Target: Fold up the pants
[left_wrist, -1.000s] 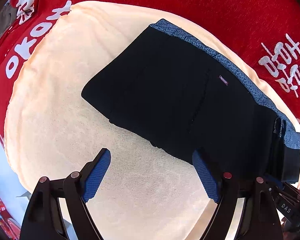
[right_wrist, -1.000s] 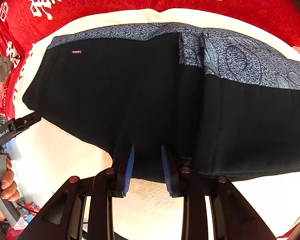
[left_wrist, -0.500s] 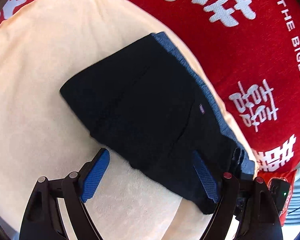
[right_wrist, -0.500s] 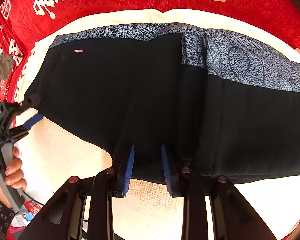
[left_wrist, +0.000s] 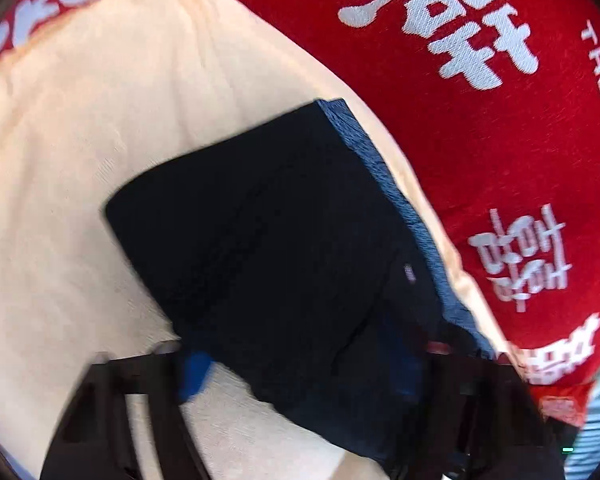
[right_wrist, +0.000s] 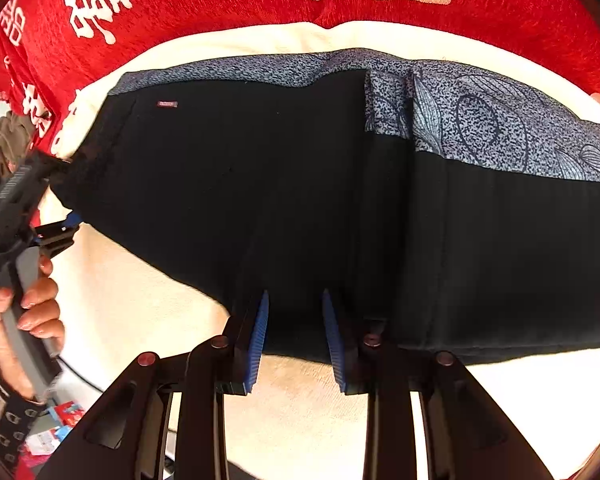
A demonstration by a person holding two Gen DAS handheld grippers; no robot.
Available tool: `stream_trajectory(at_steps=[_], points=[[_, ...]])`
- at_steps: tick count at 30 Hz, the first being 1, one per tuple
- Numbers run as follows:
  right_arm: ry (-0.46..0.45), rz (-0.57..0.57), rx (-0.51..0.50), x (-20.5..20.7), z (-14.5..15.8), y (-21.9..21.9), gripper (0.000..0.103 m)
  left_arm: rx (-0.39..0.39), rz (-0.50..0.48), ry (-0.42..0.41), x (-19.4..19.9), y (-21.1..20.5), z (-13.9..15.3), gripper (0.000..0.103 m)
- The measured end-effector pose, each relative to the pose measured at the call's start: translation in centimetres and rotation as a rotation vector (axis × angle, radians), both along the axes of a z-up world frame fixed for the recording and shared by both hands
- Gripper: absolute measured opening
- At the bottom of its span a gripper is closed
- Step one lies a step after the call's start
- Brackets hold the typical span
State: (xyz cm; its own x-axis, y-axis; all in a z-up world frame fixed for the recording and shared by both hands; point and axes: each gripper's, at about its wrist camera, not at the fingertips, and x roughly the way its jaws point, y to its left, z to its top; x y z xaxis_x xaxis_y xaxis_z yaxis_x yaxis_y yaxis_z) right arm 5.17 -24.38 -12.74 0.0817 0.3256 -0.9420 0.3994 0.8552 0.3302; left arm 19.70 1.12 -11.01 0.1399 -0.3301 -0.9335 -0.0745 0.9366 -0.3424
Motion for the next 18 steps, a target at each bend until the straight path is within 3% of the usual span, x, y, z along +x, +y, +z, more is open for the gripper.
stream_trajectory(at_steps=[1, 3, 4, 6, 7, 13, 18], points=[[0.000, -0.005, 0.016, 0.2, 0.6, -0.1, 0.034, 0.040, -0.026, -0.009, 0.0, -0.4, 0.2, 0.038], [-0.021, -0.006, 0.037, 1.3, 2.6, -0.3, 0.050, 0.094, -0.096, -0.074, -0.5, -1.6, 1.5, 0.033], [-0.044, -0.001, 0.049, 2.1, 3.9, -0.3, 0.056, 0.142, -0.151, -0.118, -0.8, -2.6, 2.2, 0.032], [-0.090, 0.017, 0.084, 4.6, 6.4, -0.5, 0.078, 0.260, -0.299, -0.239, -2.4, -5.3, 4.0, 0.032], [-0.101, 0.030, 0.109, 6.3, 7.5, -0.5, 0.081, 0.289, -0.340, -0.274, -2.9, -6.2, 4.5, 0.032], [-0.029, 0.222, 0.276, 18.3, 10.1, 3.8, 0.090, 0.371, -0.485, -0.399, -4.8, -9.0, 6.4, 0.032], [0.064, 0.477, 0.233, 24.6, 10.2, 11.4, 0.091, 0.396, -0.544, -0.448, -5.5, -9.5, 6.9, 0.032]])
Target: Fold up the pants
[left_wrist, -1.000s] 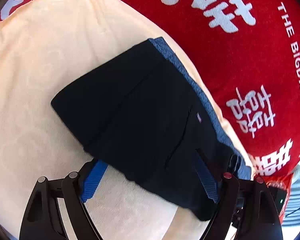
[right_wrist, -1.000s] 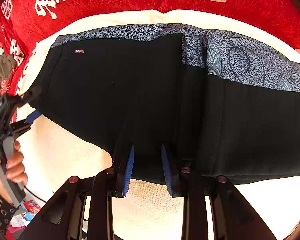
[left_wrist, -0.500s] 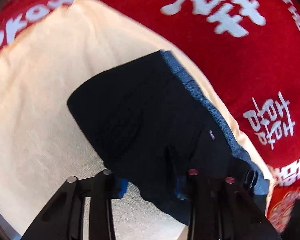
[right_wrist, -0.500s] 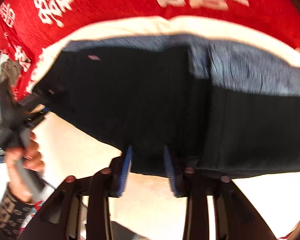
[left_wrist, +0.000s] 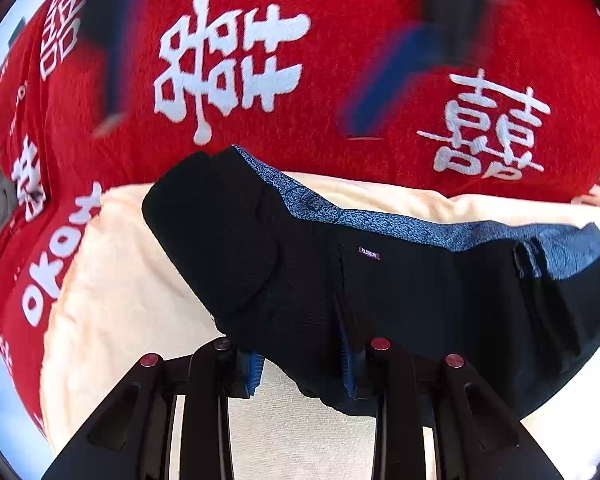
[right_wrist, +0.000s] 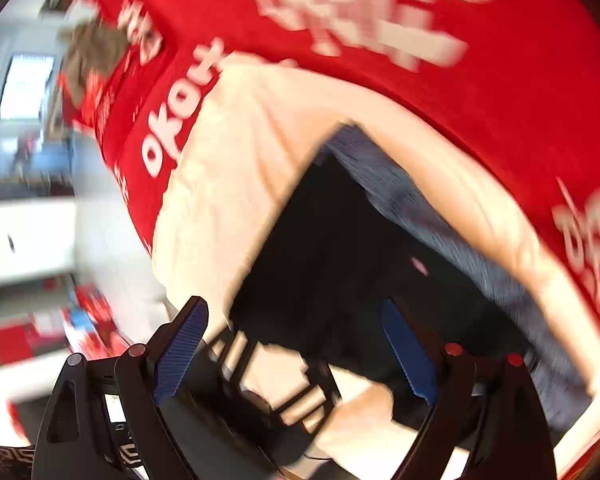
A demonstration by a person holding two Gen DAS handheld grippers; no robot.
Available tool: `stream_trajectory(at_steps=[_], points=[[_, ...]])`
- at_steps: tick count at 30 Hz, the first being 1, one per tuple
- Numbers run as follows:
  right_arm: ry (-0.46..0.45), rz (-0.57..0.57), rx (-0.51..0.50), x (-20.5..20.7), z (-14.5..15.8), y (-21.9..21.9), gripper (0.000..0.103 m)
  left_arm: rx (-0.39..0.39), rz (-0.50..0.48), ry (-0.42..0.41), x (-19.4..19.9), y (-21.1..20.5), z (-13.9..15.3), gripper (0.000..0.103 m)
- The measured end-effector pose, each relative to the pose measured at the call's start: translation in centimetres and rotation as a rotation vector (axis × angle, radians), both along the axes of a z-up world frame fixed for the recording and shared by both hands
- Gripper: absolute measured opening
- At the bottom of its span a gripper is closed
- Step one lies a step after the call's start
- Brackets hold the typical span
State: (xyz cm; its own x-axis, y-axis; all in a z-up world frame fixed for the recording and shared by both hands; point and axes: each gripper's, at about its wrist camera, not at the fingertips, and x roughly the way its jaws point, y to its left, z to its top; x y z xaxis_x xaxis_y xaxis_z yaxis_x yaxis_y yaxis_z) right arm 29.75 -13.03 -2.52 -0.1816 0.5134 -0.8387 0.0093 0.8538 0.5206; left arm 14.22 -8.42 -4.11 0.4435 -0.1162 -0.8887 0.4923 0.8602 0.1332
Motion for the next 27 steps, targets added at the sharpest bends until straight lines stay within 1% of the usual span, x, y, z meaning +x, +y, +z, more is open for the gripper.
stream_trajectory(at_steps=[1, 3, 5, 6, 7, 8, 9, 11, 13, 17, 19, 21, 24, 27], points=[[0.031, 0.043, 0.003, 0.9, -0.5, 1.4, 0.091, 0.001, -0.006, -0.005, -0.1, -0.3, 0.1, 0.032], [0.099, 0.096, -0.008, 1.8, -2.0, 3.2, 0.091, 0.006, -0.015, -0.015, -0.5, -0.2, 0.5, 0.032], [0.169, 0.116, -0.037, 2.1, -3.9, 3.8, 0.092, 0.010, -0.031, -0.031, -1.0, -0.4, 0.9, 0.032], [0.203, 0.114, -0.045, 1.8, -4.8, 3.7, 0.090, 0.016, -0.042, -0.041, -1.3, -0.7, 1.1, 0.032], [0.205, 0.103, -0.045, 1.4, -5.2, 3.0, 0.083, 0.022, -0.055, -0.050, -1.5, -1.0, 1.3, 0.032], [0.191, 0.093, -0.042, 1.0, -5.1, 2.5, 0.051, 0.032, -0.067, -0.057, -1.7, -1.3, 1.5, 0.032], [0.160, 0.079, -0.052, 0.3, -4.7, 1.5, 0.034, 0.043, -0.067, -0.047, -1.8, -1.6, 1.6, 0.032], [0.082, 0.030, -0.019, -0.7, -3.2, -0.5, 0.024, 0.030, -0.071, -0.043, -2.0, -2.1, 2.3, 0.032], [0.003, -0.028, 0.032, -2.3, -1.4, -3.1, 0.024, 0.011, -0.113, -0.065, -2.8, -3.5, 3.8, 0.032], [-0.080, -0.207, 0.178, -6.8, 1.3, -10.0, 0.024, -0.016, -0.203, -0.088, -5.2, -7.1, 6.4, 0.032], [-0.118, -0.295, 0.238, -9.8, 2.5, -14.0, 0.024, -0.036, -0.237, -0.078, -6.5, -9.3, 7.7, 0.032], [-0.152, -0.362, 0.272, -12.8, 3.4, -17.9, 0.024, -0.059, -0.279, -0.057, -8.2, -12.2, 8.8, 0.032], [-0.200, -0.469, 0.309, -17.9, 4.3, -23.7, 0.025, -0.049, -0.368, -0.058, -11.3, -16.9, 9.5, 0.032], [-0.221, -0.572, 0.335, -23.0, 3.9, -29.0, 0.027, -0.026, -0.451, -0.049, -14.4, -21.3, 8.8, 0.032]])
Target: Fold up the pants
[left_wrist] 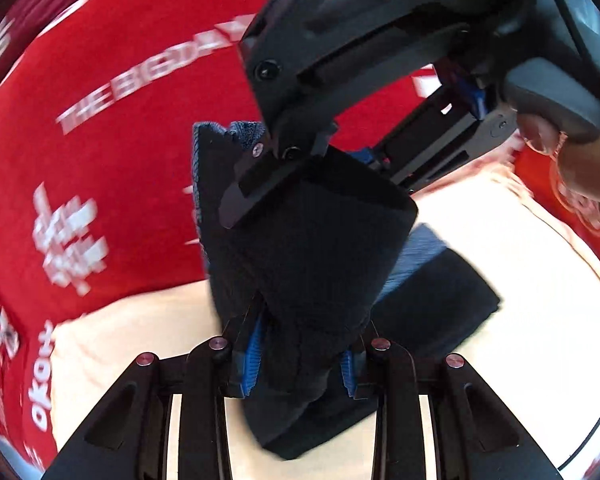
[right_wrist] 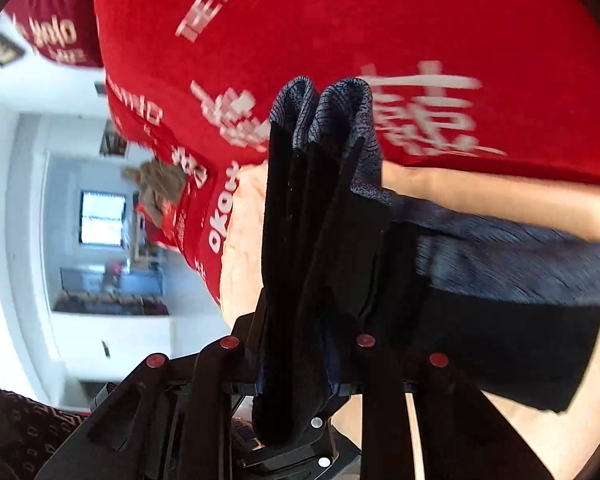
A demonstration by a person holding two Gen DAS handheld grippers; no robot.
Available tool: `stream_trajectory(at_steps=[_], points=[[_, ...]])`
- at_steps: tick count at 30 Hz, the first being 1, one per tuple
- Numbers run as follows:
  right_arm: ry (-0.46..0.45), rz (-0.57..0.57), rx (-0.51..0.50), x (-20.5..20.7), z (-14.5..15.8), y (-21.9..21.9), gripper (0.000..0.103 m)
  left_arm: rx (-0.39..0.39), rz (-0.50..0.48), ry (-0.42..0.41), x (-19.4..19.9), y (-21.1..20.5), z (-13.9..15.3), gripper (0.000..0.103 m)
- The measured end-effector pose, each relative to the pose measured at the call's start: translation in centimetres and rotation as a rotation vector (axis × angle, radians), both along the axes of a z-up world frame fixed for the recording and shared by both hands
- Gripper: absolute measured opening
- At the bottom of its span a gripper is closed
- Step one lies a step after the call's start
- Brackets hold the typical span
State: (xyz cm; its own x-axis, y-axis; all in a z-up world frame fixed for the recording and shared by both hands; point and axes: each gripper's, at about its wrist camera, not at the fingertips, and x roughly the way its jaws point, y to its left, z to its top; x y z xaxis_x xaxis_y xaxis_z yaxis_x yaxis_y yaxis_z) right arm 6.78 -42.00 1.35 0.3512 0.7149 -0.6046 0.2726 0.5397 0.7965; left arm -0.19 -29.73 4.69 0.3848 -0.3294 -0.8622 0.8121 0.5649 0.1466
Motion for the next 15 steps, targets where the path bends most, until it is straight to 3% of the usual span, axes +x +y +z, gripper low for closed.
stream_trajectory(at_steps=[3, 8, 11, 15], points=[[0.023, -0.081, 0.016, -4.8, -2.1, -4.7, 0.027, 0.048, -0.079, 0.009, -3.3, -3.9, -2.0, 0.032], [0.134, -0.172, 0.042, -9.9, -9.9, -9.3, 0.026, 0.172, -0.147, 0.056, -7.0, -9.1, -8.5, 0.032], [0.179, -0.196, 0.052, -11.8, -13.7, -10.6, 0.026, 0.232, -0.170, 0.045, -8.2, -10.3, -11.2, 0.037], [0.217, -0.205, 0.064, -12.8, -16.5, -10.9, 0.026, 0.297, -0.206, 0.001, -9.4, -10.2, -11.9, 0.043]])
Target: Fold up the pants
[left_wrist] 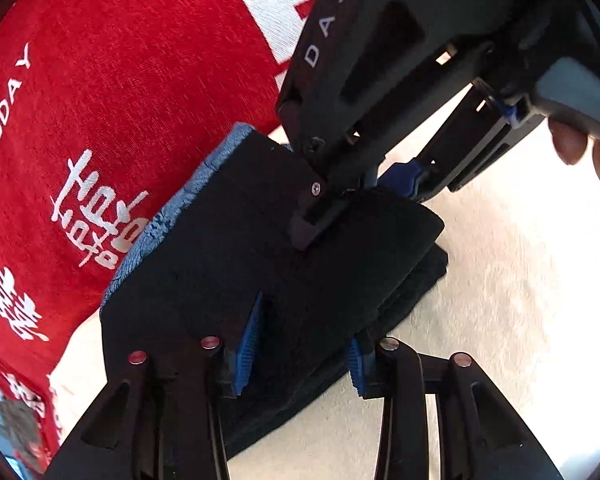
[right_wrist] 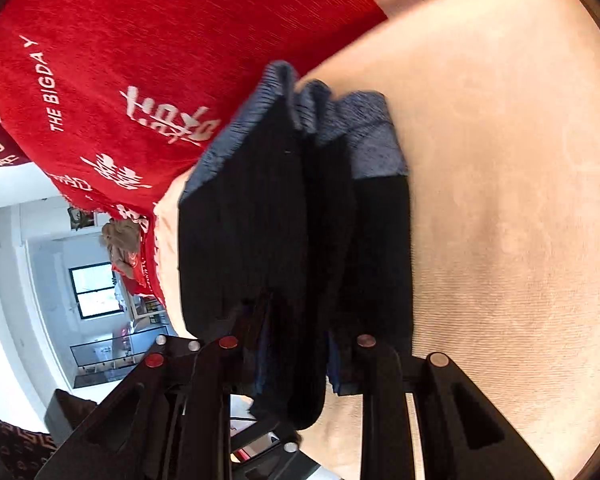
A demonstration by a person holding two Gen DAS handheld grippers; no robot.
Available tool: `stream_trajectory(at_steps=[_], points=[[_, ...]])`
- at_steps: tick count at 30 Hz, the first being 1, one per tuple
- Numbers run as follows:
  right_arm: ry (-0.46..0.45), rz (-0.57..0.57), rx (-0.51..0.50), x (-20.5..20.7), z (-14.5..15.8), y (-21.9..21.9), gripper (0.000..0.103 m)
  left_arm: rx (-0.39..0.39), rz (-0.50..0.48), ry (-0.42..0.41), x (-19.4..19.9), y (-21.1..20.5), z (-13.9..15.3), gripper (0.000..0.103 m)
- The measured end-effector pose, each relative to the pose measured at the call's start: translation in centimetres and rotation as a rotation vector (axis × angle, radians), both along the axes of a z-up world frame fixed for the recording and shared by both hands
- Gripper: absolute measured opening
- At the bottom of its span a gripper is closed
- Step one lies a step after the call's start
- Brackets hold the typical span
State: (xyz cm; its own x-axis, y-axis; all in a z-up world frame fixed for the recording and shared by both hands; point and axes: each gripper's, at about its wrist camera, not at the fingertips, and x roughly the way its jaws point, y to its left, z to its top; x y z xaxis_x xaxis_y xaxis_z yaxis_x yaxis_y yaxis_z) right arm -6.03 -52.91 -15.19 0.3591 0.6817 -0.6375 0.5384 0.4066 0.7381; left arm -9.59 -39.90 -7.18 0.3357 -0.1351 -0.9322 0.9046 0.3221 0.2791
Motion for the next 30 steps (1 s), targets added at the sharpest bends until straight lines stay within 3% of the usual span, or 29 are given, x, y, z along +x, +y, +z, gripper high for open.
stream_trajectory(at_steps=[2, 4, 5, 8, 12, 14, 18, 21, 23, 24, 26, 28, 30], points=[[-0.004, 0.003, -0.004, -0.3, 0.1, 0.2, 0.026, 0.008, -0.001, 0.046, 0.0, 0.6, 0.9, 0.045], [0.009, 0.029, -0.038, -0.1, 0.6, 0.5, 0.026, 0.021, 0.000, 0.070, -0.2, 1.7, 2.1, 0.063], [0.016, 0.045, -0.065, 0.4, 1.0, 1.1, 0.026, 0.019, 0.011, 0.075, -0.3, 2.3, 2.8, 0.066], [0.031, 0.096, -0.150, 0.3, 2.3, 1.8, 0.026, 0.017, 0.083, 0.105, 1.0, 4.1, 4.6, 0.067], [0.083, 0.084, -0.176, -1.0, 3.0, 1.4, 0.030, 0.026, 0.318, 0.164, 6.5, 7.0, 5.4, 0.067], [0.105, 0.086, -0.224, -1.6, 3.7, 0.9, 0.037, 0.046, 0.463, 0.208, 10.1, 8.6, 4.7, 0.067], [0.035, 0.086, -0.349, -1.8, 7.5, 0.7, 0.041, 0.043, 0.650, 0.272, 15.3, 11.1, 3.2, 0.067], [-0.033, 0.094, -0.396, -0.4, 9.8, 1.5, 0.041, 0.021, 0.694, 0.302, 16.8, 11.7, 1.8, 0.067], [-0.050, 0.140, -0.437, 1.4, 9.7, 2.9, 0.041, 0.026, 0.713, 0.343, 17.1, 11.9, -0.2, 0.068], [-0.043, 0.154, -0.449, 1.9, 9.3, 3.3, 0.041, 0.036, 0.715, 0.335, 16.9, 11.9, -0.9, 0.075], [-0.013, 0.183, -0.444, 2.2, 7.4, 4.2, 0.041, 0.026, 0.710, 0.309, 16.4, 11.9, -1.4, 0.076], [0.076, 0.228, -0.461, 1.7, 4.7, 5.5, 0.040, 0.017, 0.702, 0.315, 16.0, 11.8, -1.3, 0.082], [0.049, 0.199, -0.486, 0.8, 4.7, 5.6, 0.040, 0.029, 0.673, 0.326, 15.5, 11.5, -1.3, 0.089]])
